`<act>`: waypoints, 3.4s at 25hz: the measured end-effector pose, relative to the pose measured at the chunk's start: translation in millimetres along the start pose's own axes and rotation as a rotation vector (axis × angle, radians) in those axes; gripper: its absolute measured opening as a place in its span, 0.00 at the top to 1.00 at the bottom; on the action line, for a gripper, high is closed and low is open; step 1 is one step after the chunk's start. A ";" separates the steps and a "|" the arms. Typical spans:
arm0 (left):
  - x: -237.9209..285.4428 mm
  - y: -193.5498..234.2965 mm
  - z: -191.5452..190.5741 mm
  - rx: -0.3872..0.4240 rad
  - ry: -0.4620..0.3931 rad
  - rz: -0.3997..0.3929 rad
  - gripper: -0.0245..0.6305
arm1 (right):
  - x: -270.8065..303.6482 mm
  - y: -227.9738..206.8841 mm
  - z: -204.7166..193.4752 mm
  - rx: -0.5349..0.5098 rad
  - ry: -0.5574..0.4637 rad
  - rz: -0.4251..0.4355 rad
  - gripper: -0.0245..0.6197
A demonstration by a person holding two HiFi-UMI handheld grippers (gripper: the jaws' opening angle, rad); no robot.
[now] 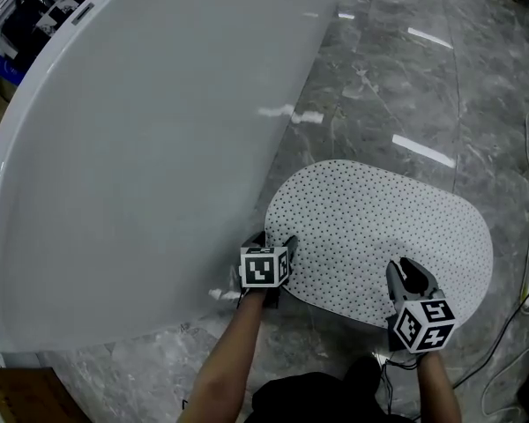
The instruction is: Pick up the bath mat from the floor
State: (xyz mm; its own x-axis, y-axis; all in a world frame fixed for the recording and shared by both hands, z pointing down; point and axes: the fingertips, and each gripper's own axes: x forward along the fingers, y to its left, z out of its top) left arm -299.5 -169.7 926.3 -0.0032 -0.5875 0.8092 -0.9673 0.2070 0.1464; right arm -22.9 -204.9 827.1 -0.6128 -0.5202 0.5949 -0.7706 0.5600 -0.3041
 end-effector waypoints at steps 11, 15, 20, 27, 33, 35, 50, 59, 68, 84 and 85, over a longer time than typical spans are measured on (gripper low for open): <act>-3.2 -41.2 0.2 0.071 0.035 -0.084 0.75 | -3.6 6.7 2.9 0.010 0.001 0.004 0.79; -9.1 -66.9 8.6 0.086 0.024 -0.128 0.90 | -18.9 -6.7 -3.0 0.034 -0.006 -0.032 0.79; -24.5 -99.7 20.9 0.085 -0.025 -0.199 0.91 | -45.6 -34.7 -19.9 0.069 -0.006 -0.108 0.79; -40.5 -171.4 29.9 0.158 -0.029 -0.357 0.92 | -99.2 -94.2 -48.8 0.173 -0.021 -0.281 0.83; -34.8 -239.5 26.2 0.198 0.000 -0.468 0.92 | -149.9 -161.7 -68.7 0.273 -0.054 -0.435 0.91; -33.6 -263.0 23.0 0.215 0.013 -0.499 0.92 | -166.2 -179.7 -72.9 0.304 -0.065 -0.478 0.91; -23.7 -358.9 10.0 0.241 0.072 -0.666 0.92 | -172.2 -255.9 -101.1 0.279 0.097 -0.541 0.75; -12.3 -346.3 6.8 0.213 0.097 -0.664 0.92 | -136.7 -287.6 -111.7 0.274 0.240 -0.549 0.51; -8.5 -341.5 9.0 0.193 0.097 -0.673 0.92 | -123.3 -291.0 -120.0 0.338 0.262 -0.530 0.48; -21.1 -302.6 13.7 0.104 0.076 -0.675 0.92 | -90.7 -229.7 -103.5 0.307 0.268 -0.341 0.56; -22.6 -298.3 13.7 0.101 0.072 -0.671 0.92 | -87.2 -221.4 -99.4 0.296 0.264 -0.316 0.57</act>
State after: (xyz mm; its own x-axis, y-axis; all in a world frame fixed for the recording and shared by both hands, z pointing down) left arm -14.4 -228.8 856.6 0.6190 -0.5087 0.5983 -0.7730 -0.2598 0.5788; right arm 218.6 -219.5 916.5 -0.3057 -0.4322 0.8484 -0.9513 0.1751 -0.2536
